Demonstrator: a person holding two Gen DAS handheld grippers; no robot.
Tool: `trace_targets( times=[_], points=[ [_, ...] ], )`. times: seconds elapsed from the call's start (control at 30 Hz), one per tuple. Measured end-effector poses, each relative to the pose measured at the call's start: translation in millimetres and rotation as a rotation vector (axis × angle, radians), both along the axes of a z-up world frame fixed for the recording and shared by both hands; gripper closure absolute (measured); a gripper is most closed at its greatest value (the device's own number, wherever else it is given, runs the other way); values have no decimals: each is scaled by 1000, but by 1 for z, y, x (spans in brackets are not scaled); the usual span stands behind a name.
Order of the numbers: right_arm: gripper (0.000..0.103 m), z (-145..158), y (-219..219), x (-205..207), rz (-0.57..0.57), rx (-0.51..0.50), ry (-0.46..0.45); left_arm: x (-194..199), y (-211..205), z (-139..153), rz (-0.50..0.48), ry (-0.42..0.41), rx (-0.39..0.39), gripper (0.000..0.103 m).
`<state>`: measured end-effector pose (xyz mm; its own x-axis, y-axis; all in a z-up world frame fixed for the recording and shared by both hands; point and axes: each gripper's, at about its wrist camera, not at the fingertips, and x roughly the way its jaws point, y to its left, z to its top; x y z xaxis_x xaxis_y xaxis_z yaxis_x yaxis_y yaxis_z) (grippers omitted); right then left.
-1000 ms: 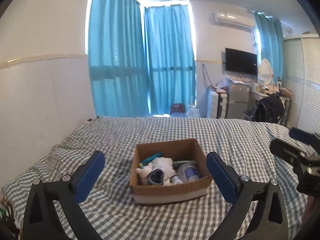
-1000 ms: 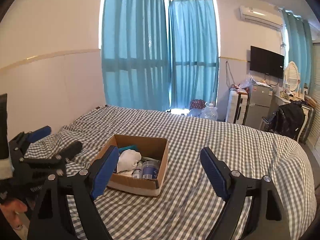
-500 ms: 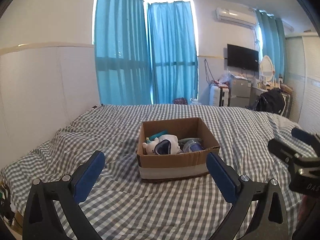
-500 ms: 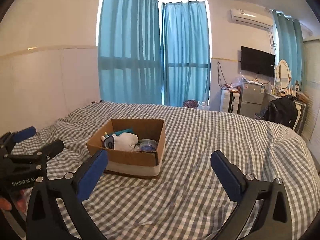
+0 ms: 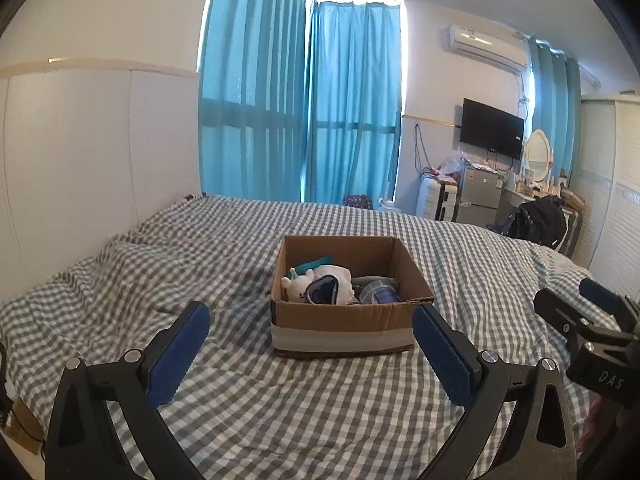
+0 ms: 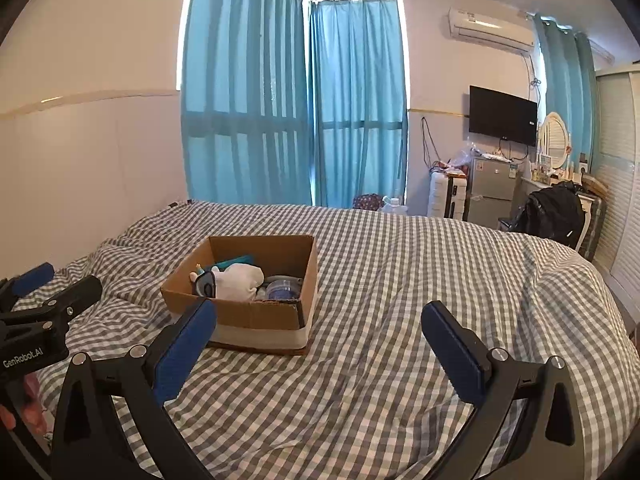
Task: Organize objects
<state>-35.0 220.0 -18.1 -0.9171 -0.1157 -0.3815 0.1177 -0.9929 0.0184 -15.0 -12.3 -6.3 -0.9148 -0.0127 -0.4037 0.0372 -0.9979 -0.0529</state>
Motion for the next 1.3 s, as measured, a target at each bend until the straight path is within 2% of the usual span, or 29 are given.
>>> trace_targets(
  times=[0.63,1.3],
  points=[
    [0,-1,-4,7,7,3,15,4,11,2,-6,-1,-47,0],
    [0,-4,-10,1,-9,27,9,2,8,-1,-3,-15,-47,0]
  ],
)
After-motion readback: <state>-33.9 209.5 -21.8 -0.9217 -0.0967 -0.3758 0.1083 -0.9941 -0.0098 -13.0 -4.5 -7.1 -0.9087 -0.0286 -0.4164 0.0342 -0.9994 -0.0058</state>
